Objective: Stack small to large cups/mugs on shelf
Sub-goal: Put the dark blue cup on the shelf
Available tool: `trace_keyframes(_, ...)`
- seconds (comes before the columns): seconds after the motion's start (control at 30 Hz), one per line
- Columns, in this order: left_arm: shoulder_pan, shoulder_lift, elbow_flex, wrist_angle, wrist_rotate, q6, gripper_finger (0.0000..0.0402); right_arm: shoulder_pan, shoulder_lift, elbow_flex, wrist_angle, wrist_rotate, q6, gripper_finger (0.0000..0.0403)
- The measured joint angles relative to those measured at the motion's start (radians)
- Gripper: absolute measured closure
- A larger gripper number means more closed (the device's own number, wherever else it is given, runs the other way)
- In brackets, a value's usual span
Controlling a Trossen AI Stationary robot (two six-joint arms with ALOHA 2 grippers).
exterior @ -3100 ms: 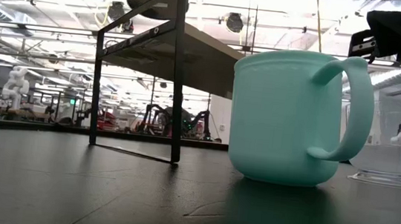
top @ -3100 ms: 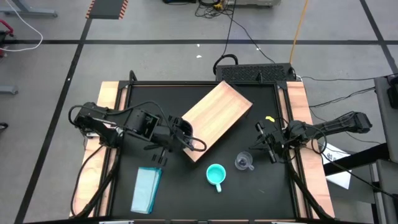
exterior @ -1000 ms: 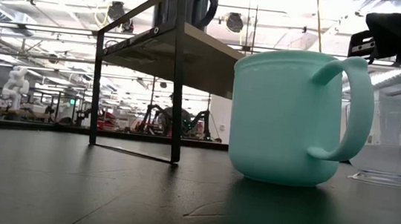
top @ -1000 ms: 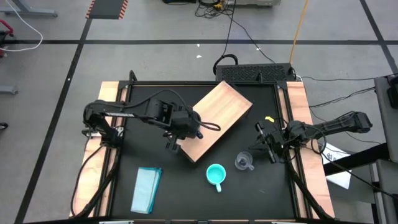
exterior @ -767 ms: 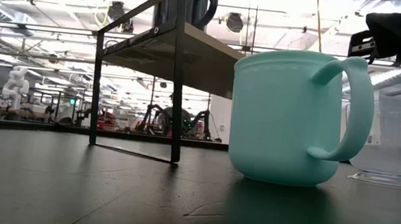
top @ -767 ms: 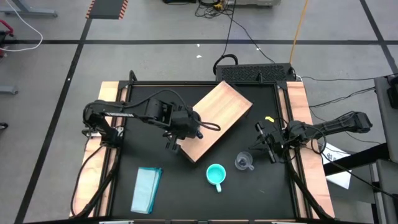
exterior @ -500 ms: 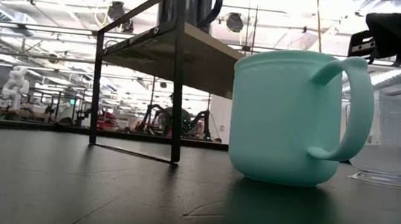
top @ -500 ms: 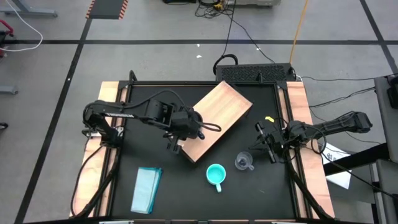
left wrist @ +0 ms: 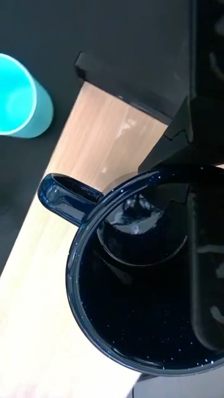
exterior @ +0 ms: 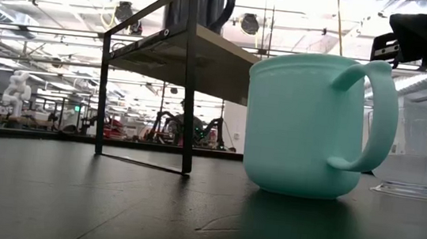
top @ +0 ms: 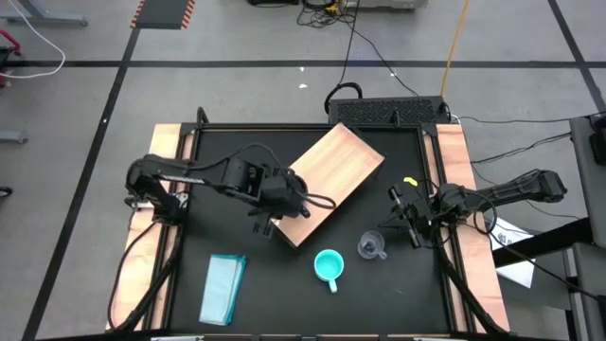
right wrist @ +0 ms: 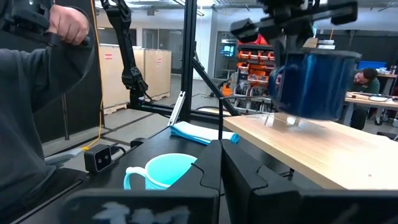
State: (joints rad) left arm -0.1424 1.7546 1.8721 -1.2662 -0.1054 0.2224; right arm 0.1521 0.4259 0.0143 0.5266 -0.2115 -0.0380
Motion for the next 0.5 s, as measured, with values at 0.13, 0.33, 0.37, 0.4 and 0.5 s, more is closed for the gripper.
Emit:
trace_keyframes(0.13, -0.005, 0.0, -0.053, 0.015, 0.0, -0.006, 0.0387, 0.0, 0.0, 0.0, 0.0, 0.0, 0.0, 0.0403)
trace_keyframes(0.33, -0.003, -0.002, -0.091, 0.043, -0.001, 0.0, 0.0387, 0.0, 0.0, 0.0, 0.0, 0.0, 0.0, 0.0403)
trace_keyframes(0.37, -0.003, -0.003, -0.092, 0.043, -0.001, 0.001, 0.0387, 0.0, 0.0, 0.0, 0.0, 0.0, 0.0, 0.0403)
trace_keyframes(0.4, -0.003, -0.003, -0.092, 0.043, -0.001, 0.001, 0.0387, 0.0, 0.0, 0.0, 0.0, 0.0, 0.0, 0.0403)
trace_keyframes(0.5, -0.003, -0.003, -0.093, 0.044, -0.001, 0.008, 0.0387, 0.0, 0.0, 0.0, 0.006, 0.0, 0.0, 0.0403)
